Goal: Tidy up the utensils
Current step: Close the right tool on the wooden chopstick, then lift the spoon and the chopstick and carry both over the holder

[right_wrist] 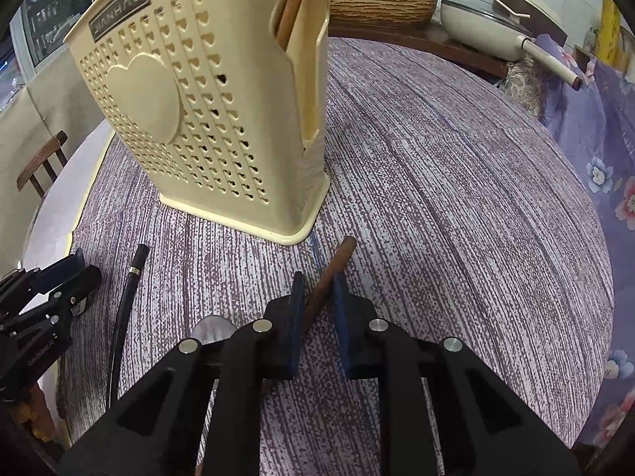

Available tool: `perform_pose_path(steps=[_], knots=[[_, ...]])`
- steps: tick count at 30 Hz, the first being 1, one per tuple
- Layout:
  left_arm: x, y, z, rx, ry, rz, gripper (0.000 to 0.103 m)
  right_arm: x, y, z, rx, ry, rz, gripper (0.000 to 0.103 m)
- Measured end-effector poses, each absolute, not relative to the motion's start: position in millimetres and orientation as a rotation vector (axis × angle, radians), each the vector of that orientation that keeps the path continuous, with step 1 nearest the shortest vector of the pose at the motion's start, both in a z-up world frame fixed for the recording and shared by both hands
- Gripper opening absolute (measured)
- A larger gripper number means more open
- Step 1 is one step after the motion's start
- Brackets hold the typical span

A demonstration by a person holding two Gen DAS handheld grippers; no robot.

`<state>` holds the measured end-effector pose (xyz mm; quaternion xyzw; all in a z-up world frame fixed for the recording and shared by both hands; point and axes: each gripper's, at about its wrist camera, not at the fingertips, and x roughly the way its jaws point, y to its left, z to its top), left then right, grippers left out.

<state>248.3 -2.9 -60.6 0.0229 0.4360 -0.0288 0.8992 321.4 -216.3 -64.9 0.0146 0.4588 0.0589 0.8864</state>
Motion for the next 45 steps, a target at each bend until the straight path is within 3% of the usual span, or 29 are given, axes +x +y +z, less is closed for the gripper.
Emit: perform_pose_path(steps=[10, 13, 22, 34, 45], knots=[[254.1, -5.4, -60.3, 0.077, 0.944, -0.059, 0.044, 320.0, -204.5, -64.7, 0.007, 0.954, 0.192, 0.013], [255.2, -6.8, -60.0, 0.087, 0.945, -0.058, 0.036, 318.8, -205.3, -65.3, 0.033, 0.957, 0.195, 0.012], [256.5, -2.7, -58.1, 0.038, 0.945, -0.07, 0.036, 313.0, -229.6, -58.7, 0.199, 0.925, 0.219, 0.008], [231.5, 1.6, -10.3, -0.064, 0.774, -0.142, 0.036, 277.5, -265.9, -14.3, 0.437, 0.797, 0.394, 0.007], [204.7, -3.6, 41.7, -0.072, 0.617, -0.2, 0.036, 235.0, -276.8, 47.9, 0.35, 0.594, 0.543, 0.007]])
